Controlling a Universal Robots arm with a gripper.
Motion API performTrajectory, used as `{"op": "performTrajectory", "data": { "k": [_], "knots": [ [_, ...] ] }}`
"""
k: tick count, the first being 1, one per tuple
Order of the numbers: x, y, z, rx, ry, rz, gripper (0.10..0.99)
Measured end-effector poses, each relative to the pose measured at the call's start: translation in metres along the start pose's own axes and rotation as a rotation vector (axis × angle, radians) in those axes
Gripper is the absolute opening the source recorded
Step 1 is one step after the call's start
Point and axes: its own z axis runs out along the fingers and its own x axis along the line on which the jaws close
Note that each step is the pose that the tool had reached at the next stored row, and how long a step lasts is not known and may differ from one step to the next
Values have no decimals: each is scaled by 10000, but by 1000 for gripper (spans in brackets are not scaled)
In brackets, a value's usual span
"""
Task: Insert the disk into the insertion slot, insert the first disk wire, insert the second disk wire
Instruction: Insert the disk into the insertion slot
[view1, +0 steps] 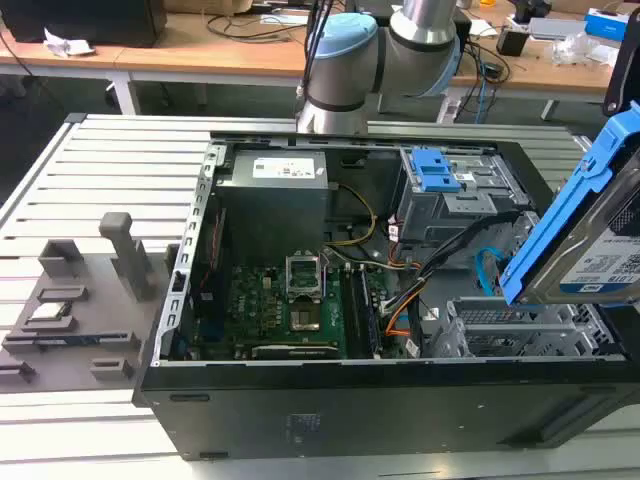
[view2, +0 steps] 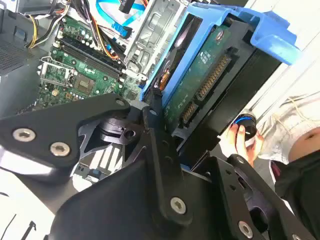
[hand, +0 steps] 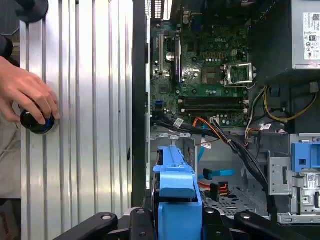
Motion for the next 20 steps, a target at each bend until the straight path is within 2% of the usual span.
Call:
{"op": "performTrajectory", "data": {
  "k": [3,8,20],
  "knots": [
    [-1,-4,116,-8,-1,0,361],
    [-19,1,217,-10,0,1,361],
    [-196,39,449,-10,1,-1,361]
  ]
}}
